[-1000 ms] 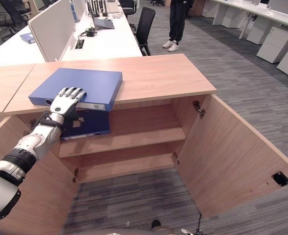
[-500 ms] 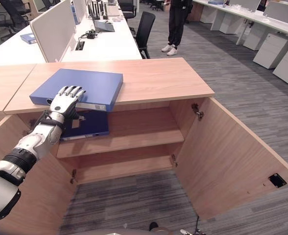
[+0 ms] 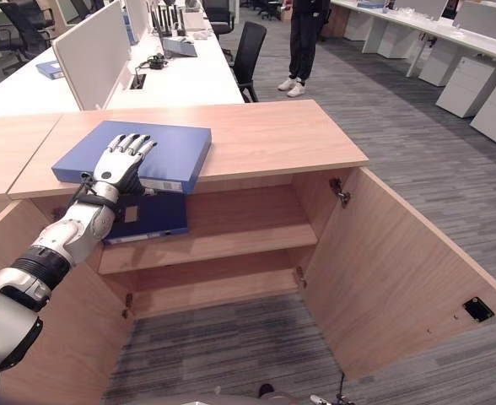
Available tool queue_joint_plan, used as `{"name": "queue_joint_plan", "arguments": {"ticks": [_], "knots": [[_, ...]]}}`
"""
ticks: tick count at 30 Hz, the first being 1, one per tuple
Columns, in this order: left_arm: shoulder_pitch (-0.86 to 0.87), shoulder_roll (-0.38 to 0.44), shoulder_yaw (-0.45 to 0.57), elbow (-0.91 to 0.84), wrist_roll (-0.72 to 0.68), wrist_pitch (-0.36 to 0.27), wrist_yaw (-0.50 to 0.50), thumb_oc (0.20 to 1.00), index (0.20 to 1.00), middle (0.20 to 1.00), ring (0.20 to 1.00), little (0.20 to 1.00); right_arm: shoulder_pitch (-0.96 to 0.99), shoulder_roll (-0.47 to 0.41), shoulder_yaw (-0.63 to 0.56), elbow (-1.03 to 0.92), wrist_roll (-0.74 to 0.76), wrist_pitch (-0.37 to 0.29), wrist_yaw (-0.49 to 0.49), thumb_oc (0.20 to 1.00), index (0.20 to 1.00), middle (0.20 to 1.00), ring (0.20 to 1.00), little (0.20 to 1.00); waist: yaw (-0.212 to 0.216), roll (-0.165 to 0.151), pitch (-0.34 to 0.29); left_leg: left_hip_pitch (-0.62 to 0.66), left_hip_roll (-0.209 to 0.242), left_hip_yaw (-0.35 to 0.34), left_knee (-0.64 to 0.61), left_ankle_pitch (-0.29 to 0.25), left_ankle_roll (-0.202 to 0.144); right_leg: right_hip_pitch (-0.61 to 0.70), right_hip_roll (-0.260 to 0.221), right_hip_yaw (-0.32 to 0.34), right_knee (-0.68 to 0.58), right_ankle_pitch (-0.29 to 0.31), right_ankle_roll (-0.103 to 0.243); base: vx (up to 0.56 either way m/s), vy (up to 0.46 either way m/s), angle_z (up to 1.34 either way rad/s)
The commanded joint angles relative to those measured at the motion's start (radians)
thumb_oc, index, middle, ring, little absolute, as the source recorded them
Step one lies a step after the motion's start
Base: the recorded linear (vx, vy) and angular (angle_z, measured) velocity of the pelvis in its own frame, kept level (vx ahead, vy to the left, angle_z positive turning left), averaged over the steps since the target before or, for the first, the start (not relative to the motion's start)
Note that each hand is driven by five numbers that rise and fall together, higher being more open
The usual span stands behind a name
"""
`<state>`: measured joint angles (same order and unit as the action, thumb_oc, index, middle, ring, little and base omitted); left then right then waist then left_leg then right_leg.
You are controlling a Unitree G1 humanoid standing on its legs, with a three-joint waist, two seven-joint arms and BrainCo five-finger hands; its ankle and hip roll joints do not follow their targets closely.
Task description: Put the empty folder in the office cabinet
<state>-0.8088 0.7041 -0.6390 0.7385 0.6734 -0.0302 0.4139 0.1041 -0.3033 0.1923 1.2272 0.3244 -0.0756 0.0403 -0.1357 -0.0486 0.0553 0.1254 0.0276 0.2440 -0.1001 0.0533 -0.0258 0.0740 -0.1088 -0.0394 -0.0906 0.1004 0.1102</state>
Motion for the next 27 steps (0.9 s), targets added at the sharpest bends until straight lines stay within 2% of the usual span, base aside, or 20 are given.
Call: {"name": "queue_joint_plan", "arguments": {"ticks": [1, 27], "knots": [[-0.211, 0.004, 0.019, 0.067, -0.026, 0.007, 0.031, 1.0, 1.0, 1.0, 1.0, 1.0, -0.065, -0.038, 0.032, 0.052, -0.033, -0.008, -0.007, 1.0, 1.0, 1.0, 1.0, 1.0, -0.005, 0.018, 0.036, 0.059, 0.032, -0.005, 0.013, -0.122, -0.049, 0.012, -0.039, 0.004, 0.064, -0.106, 0.104, 0.0, 0.0, 0.0], [-0.197, -0.019, 0.012, 0.1, -0.059, 0.002, 0.029, 1.0, 1.0, 1.0, 1.0, 1.0, -0.07, -0.033, 0.041, 0.036, -0.007, -0.013, -0.009, 1.0, 1.0, 1.0, 1.0, 1.0, -0.015, 0.01, 0.055, 0.053, 0.034, 0.011, 0.013, -0.127, -0.044, -0.012, -0.035, 0.024, 0.071, -0.109, 0.106, 0.01, 0.003, -0.04]]}}
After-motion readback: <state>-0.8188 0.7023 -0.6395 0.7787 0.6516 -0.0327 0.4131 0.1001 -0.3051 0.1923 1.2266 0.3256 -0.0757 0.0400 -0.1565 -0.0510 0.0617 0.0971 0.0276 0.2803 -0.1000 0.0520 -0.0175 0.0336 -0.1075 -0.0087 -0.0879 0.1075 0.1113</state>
